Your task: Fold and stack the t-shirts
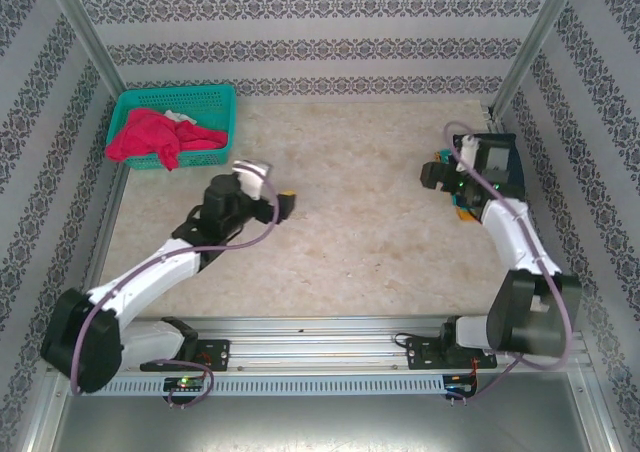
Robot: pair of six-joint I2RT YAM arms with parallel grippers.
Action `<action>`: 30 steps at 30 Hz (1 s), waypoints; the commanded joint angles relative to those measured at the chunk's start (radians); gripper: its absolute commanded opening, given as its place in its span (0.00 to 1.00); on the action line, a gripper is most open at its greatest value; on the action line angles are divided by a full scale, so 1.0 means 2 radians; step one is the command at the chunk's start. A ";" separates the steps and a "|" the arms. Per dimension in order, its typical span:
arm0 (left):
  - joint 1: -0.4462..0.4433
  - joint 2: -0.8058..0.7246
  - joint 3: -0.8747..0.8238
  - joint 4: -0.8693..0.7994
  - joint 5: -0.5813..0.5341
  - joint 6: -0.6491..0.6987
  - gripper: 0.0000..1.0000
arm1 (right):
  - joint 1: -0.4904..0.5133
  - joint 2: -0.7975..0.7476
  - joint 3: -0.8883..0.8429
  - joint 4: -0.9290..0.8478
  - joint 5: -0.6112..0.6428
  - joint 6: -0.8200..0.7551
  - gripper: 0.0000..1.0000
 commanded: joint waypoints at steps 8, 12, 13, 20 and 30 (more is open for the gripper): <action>0.130 -0.072 -0.121 0.027 -0.077 0.058 1.00 | 0.055 -0.020 -0.198 0.316 0.094 0.017 0.98; 0.168 -0.023 -0.166 0.151 -0.045 0.079 1.00 | 0.060 0.033 -0.207 0.387 0.109 0.007 0.98; 0.174 -0.005 -0.173 0.181 -0.040 0.079 1.00 | 0.062 0.044 -0.210 0.409 0.121 0.004 0.98; 0.199 0.120 -0.174 0.331 0.003 0.064 1.00 | 0.067 0.079 -0.214 0.460 0.119 -0.031 0.98; 0.242 0.218 -0.160 0.402 -0.005 0.014 1.00 | 0.073 0.100 -0.268 0.583 0.130 -0.031 0.98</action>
